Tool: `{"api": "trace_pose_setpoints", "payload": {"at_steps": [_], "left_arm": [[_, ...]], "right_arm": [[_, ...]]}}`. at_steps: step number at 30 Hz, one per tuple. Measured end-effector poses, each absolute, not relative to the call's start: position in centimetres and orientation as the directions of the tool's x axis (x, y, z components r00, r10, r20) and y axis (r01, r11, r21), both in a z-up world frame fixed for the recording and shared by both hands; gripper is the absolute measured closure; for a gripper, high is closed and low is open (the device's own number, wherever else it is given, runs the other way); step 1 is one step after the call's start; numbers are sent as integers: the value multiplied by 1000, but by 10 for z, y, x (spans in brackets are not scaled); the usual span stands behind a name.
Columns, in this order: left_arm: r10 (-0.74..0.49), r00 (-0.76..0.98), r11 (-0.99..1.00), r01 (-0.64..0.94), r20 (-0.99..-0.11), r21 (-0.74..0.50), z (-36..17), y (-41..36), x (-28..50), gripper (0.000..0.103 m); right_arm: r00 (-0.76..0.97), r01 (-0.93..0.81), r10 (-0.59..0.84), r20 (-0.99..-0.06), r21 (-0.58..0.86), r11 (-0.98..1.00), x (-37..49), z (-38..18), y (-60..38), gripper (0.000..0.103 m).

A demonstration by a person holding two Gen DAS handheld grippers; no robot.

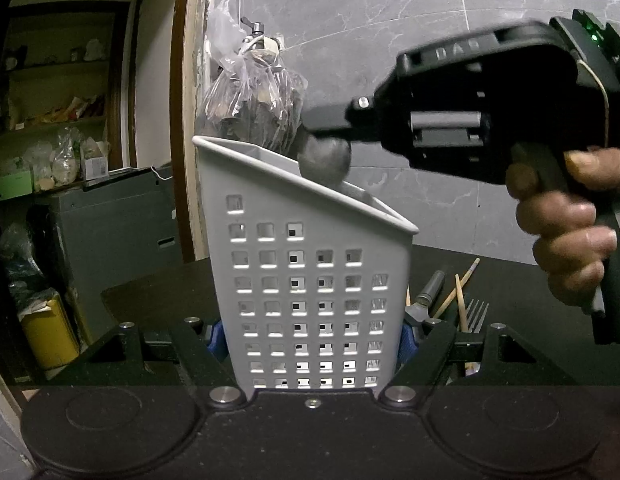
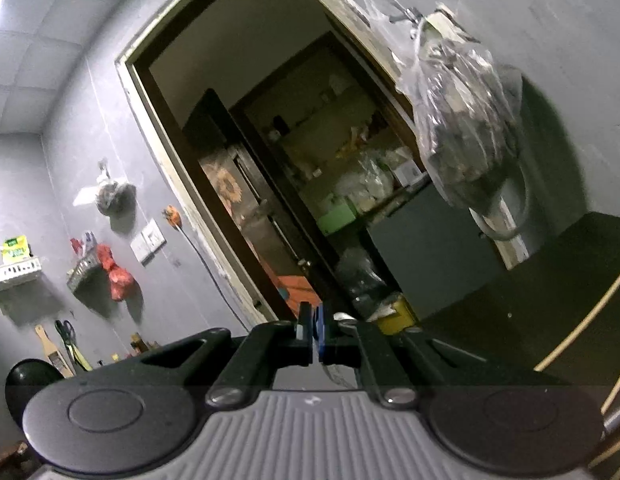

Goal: Organize utensils
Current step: 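Lower the spoon into the caddy with the right gripper and release, then move the right gripper back over the utensil pile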

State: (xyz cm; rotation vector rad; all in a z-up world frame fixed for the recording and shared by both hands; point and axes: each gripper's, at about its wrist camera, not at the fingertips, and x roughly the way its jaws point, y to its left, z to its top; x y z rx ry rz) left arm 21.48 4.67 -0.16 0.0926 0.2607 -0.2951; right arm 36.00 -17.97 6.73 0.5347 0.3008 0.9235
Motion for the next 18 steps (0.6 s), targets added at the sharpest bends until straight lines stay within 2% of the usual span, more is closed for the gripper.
{"api": "trace_pose_setpoints", "payload": {"at_steps": [5, 9, 12, 14, 16, 18], "left_arm": [[-275, 924, 953, 298, -267, 51, -2, 47, 215, 27], [-274, 924, 953, 298, -266, 53, -2, 46, 214, 27], [-276, 923, 953, 299, -267, 51, -2, 47, 214, 27], [-275, 923, 953, 299, -268, 52, -2, 46, 214, 27], [-276, 923, 953, 300, -267, 52, -2, 46, 214, 27], [-276, 923, 953, 300, -267, 53, -2, 46, 214, 27]], "right_arm": [[582, -672, 810, -76, 515, 532, 350, 64, -179, 100], [585, -680, 803, -110, 473, 560, 341, 64, -181, 92], [584, -692, 803, -113, 447, 567, 332, 65, -184, 61], [591, -698, 799, -109, 428, 574, 325, 66, -188, 55], [601, -699, 792, -108, 410, 586, 318, 68, -194, 40], [625, -690, 774, -101, 392, 608, 310, 70, -203, 30]]}}
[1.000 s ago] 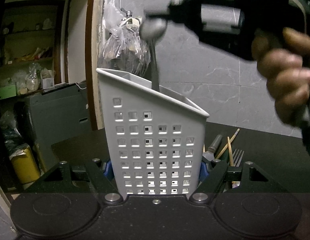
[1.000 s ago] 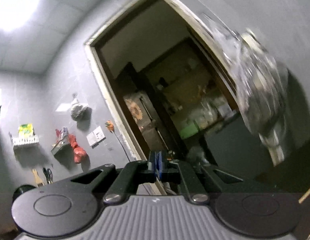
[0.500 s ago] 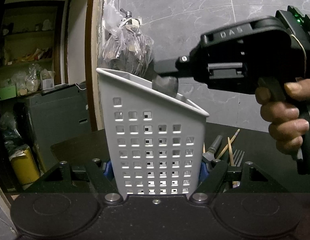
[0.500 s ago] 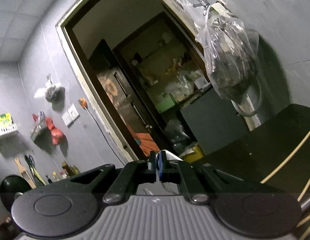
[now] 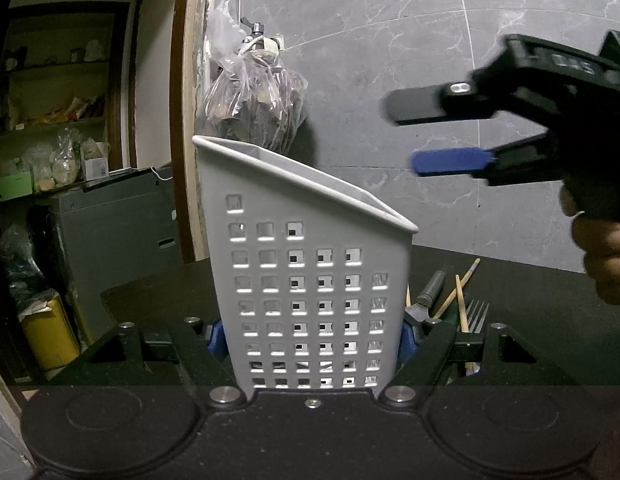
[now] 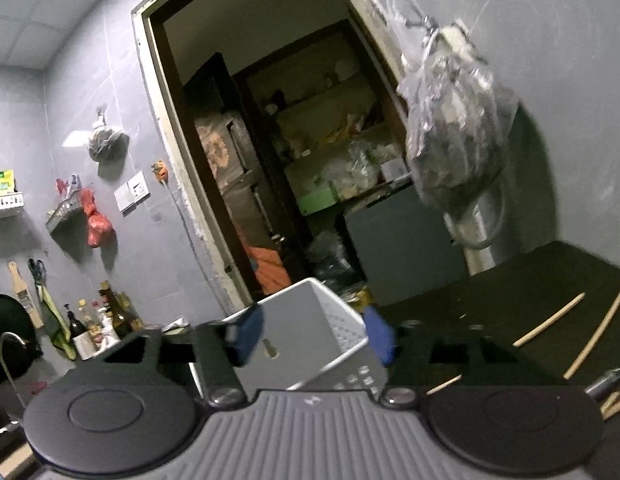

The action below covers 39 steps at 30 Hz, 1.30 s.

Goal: Organize utensils
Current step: 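Move the right gripper back over the utensil pile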

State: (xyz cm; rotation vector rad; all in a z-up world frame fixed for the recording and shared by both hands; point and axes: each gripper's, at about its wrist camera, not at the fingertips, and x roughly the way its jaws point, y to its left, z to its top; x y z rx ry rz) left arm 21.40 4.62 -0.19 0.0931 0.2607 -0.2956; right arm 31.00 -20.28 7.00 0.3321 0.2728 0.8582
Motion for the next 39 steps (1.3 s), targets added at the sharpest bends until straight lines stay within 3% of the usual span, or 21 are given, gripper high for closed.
{"api": "trace_pose_setpoints", "payload": {"at_steps": [4, 9, 24, 39], "left_arm": [[-276, 923, 953, 300, -268, 53, -2, 46, 214, 27], [-275, 923, 953, 299, -268, 53, -2, 46, 214, 27], [-276, 923, 952, 300, -268, 53, -2, 47, 214, 27], [-276, 923, 952, 300, -269, 55, -2, 47, 214, 27]], "right_arm": [[676, -655, 730, -97, 375, 656, 299, 71, -223, 10], [726, -612, 681, -100, 357, 705, 282, 70, -244, 0], [742, -568, 632, -222, 293, 769, 248, 45, -261, 0], [673, -454, 581, -459, 364, 813, 257, -6, -263, 0]]}}
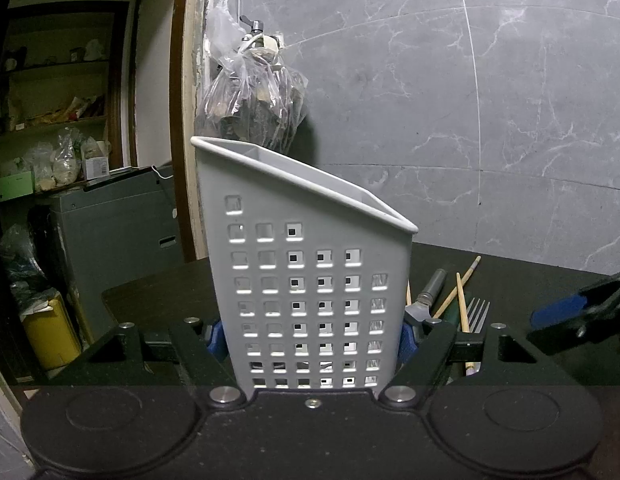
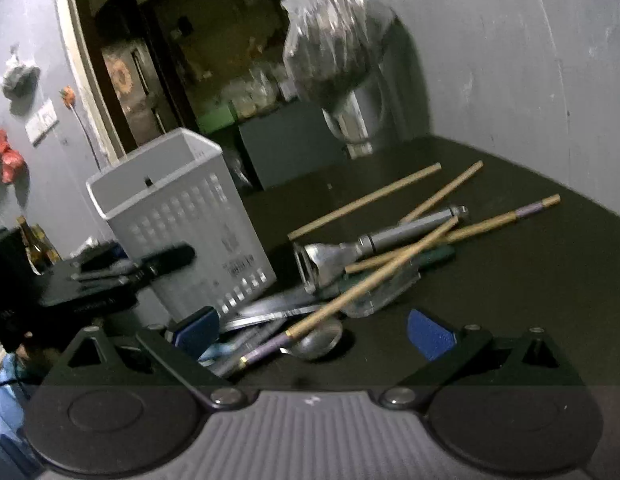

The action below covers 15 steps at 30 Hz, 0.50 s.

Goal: Organize utensils
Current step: 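Move the right gripper back over the utensil pile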

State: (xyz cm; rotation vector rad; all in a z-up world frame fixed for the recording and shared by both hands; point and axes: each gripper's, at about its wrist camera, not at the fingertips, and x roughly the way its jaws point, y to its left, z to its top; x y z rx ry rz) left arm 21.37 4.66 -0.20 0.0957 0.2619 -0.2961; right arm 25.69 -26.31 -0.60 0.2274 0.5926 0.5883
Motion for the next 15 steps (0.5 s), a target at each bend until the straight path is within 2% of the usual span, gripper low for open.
{"api": "trace_pose_setpoints", "payload": {"at_steps": [9, 15], "left_arm": [[-276, 923, 952, 300, -269, 55, -2, 46, 214, 27], [-275, 923, 952, 300, -269, 55, -2, 46, 214, 27]], "right_arm": [[651, -425, 519, -553, 301, 854, 269, -20, -247, 1], [662, -445, 481, -575, 215, 870, 273, -20, -233, 11]]}}
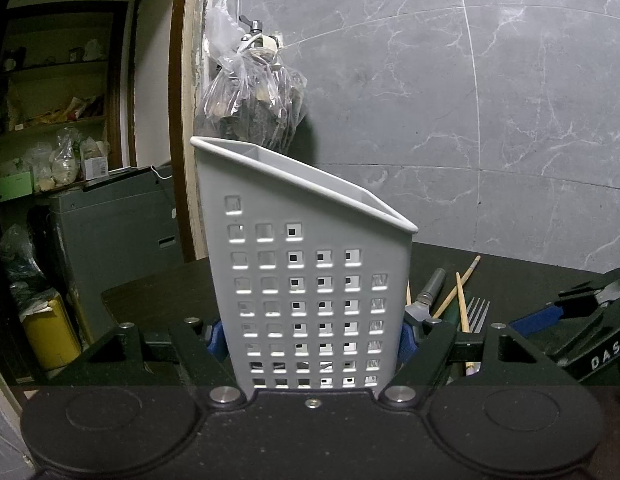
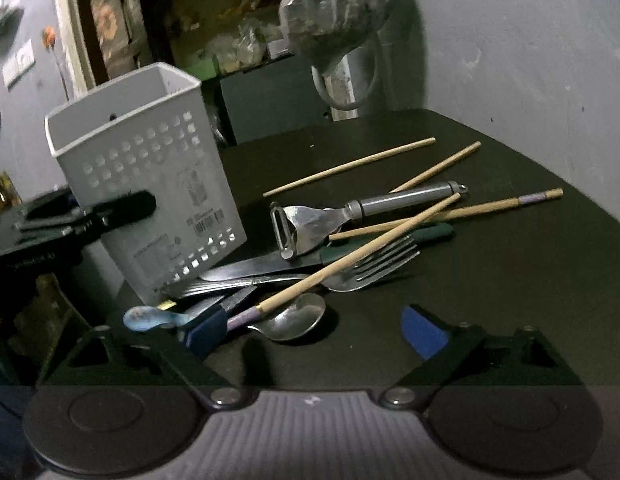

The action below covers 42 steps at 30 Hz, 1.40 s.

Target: Organize utensils

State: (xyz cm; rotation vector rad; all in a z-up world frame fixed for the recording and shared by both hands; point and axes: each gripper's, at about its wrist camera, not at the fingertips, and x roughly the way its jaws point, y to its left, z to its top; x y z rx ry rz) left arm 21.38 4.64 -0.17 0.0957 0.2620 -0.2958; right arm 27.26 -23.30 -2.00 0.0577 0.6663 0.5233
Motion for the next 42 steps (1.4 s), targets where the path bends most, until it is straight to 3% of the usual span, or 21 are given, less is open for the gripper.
{"api": "trace_pose_setpoints", "payload": {"at_steps": [12, 19, 22, 30, 34, 42], "left_arm": [[-275, 923, 952, 300, -269, 55, -2, 46, 214, 27], [-276, 923, 952, 301, -269, 55, -2, 46, 214, 27], [-275, 923, 952, 300, -270, 56, -2, 46, 214, 27], [-275, 923, 952, 300, -270, 56, -2, 46, 214, 27], [-275, 923, 952, 300, -270, 55, -2, 46, 214, 27], [-275, 923, 952, 300, -270, 56, -2, 46, 214, 27]], "right_arm": [[648, -510, 486, -586, 140, 849, 274, -18, -215, 32], [622, -519, 545, -562, 226, 825, 282, -18, -225, 34], [622, -519, 546, -561, 227, 824, 285, -18, -225, 49], [615, -523, 559, -556, 243, 817, 283, -18, -227, 59], [630, -485, 535, -563, 253, 837, 285, -19, -232, 84], [628, -448, 554, -546, 328, 832, 289, -22, -244, 94]]}}
